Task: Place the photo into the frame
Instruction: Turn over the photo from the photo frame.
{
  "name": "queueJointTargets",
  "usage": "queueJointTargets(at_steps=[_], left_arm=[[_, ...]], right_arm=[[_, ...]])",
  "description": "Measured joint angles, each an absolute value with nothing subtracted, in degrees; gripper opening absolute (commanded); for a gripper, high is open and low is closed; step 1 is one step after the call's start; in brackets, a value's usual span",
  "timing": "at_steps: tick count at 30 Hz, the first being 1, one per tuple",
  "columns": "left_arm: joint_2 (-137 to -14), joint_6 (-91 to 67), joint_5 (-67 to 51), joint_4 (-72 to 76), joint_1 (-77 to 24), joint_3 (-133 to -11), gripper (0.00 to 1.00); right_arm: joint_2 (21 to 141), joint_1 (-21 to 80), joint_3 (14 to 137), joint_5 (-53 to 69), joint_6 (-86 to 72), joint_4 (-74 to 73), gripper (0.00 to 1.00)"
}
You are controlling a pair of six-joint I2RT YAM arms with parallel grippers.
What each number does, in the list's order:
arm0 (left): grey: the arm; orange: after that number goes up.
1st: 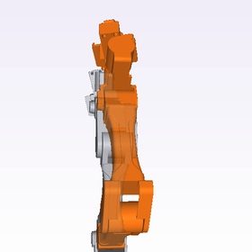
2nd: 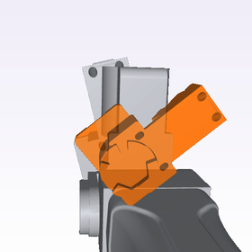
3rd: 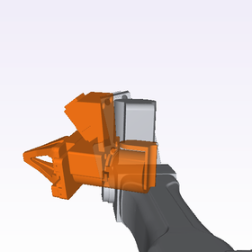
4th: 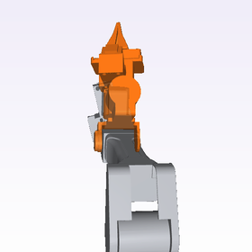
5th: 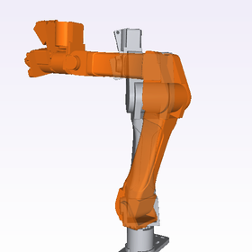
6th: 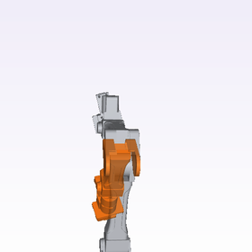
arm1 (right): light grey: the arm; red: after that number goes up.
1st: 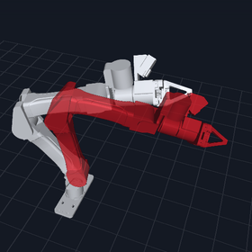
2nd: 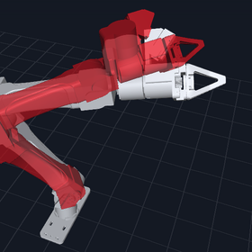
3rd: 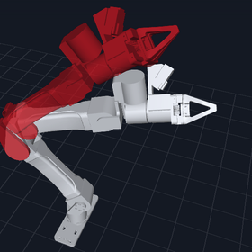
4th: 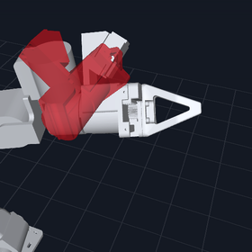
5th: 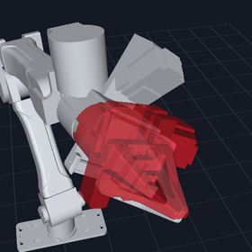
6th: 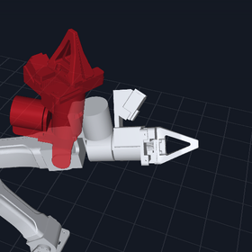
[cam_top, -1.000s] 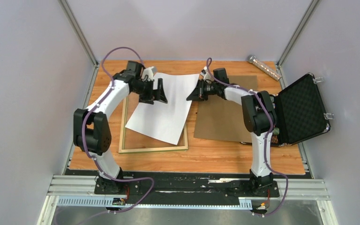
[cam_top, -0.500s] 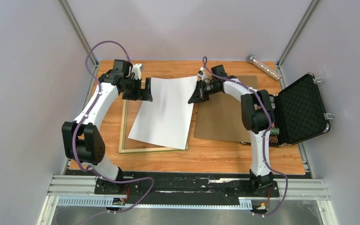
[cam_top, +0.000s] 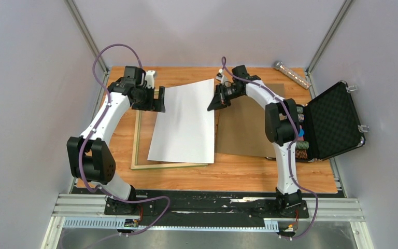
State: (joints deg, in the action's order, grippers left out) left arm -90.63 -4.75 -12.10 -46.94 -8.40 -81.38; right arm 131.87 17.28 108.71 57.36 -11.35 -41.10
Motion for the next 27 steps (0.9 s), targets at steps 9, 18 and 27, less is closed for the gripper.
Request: queueJointTargets(at_steps=[9, 18, 27], left_arm=[[-90.63, -4.34, -11.44, -46.81, -8.36, -80.34, 0.99], [-90.06, -4.10, -11.31, -46.83, -8.03, -79.92, 0.99], [-89.49, -4.05, -11.20, -46.35, -7.73, -79.85, 0.99]], right_arm=[[138.74, 19.49, 117.16, 56.77, -11.27, -43.05, 0.00], [143.96, 22.00, 125.62, 54.63, -11.42, -45.45, 0.00], [146.56, 23.27, 129.12, 52.93, -11.84, -47.11, 0.00]])
